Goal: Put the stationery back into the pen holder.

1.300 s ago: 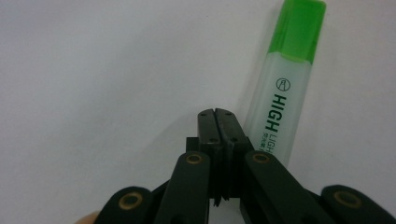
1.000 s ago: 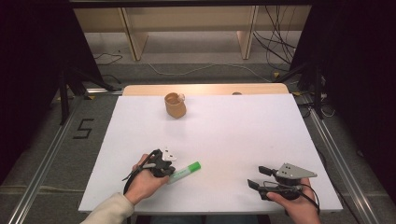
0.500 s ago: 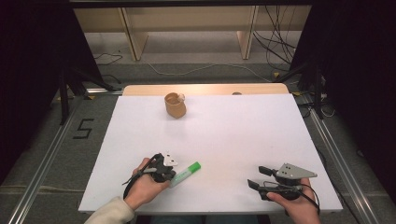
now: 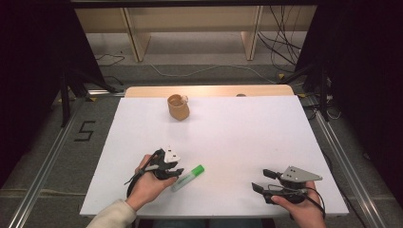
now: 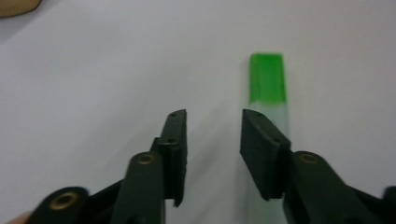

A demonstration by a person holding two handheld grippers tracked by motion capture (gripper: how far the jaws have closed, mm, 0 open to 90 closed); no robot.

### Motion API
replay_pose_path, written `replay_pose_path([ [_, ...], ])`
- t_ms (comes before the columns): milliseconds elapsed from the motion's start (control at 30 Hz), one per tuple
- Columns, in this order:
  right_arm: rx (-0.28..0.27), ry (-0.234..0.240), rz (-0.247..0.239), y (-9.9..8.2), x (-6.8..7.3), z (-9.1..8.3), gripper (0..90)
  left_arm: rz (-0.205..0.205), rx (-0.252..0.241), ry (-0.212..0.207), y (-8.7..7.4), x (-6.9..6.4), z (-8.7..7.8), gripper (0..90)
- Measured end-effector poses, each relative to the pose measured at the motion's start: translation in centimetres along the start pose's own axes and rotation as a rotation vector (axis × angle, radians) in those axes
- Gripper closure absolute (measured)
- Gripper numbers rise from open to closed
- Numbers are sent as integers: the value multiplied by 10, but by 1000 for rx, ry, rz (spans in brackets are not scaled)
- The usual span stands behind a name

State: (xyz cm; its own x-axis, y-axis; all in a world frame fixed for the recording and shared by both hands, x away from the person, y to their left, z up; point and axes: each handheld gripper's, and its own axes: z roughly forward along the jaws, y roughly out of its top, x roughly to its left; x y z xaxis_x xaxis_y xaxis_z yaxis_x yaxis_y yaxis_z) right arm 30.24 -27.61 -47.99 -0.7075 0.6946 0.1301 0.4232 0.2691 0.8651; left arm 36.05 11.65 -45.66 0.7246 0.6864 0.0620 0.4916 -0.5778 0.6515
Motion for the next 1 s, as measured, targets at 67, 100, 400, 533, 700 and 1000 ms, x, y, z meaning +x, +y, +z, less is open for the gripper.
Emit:
replay_pose_path([
  [67,-1,-1,0,0,0,0,298,-16,-3,-50,7,-2,3,524],
  [100,-1,-2,1,0,0,0,298,-13,16,-63,10,-4,5,463],
  [400,-1,-2,-1,0,0,0,298,49,125,-102,16,-21,25,411],
  [533,-1,-1,-1,0,0,0,298,60,144,-104,17,-22,29,450],
  [700,-1,-1,0,0,0,0,298,46,148,-104,21,-22,31,475],
  [1000,-1,-1,-4,0,-1,0,298,30,156,-108,23,-21,35,506],
])
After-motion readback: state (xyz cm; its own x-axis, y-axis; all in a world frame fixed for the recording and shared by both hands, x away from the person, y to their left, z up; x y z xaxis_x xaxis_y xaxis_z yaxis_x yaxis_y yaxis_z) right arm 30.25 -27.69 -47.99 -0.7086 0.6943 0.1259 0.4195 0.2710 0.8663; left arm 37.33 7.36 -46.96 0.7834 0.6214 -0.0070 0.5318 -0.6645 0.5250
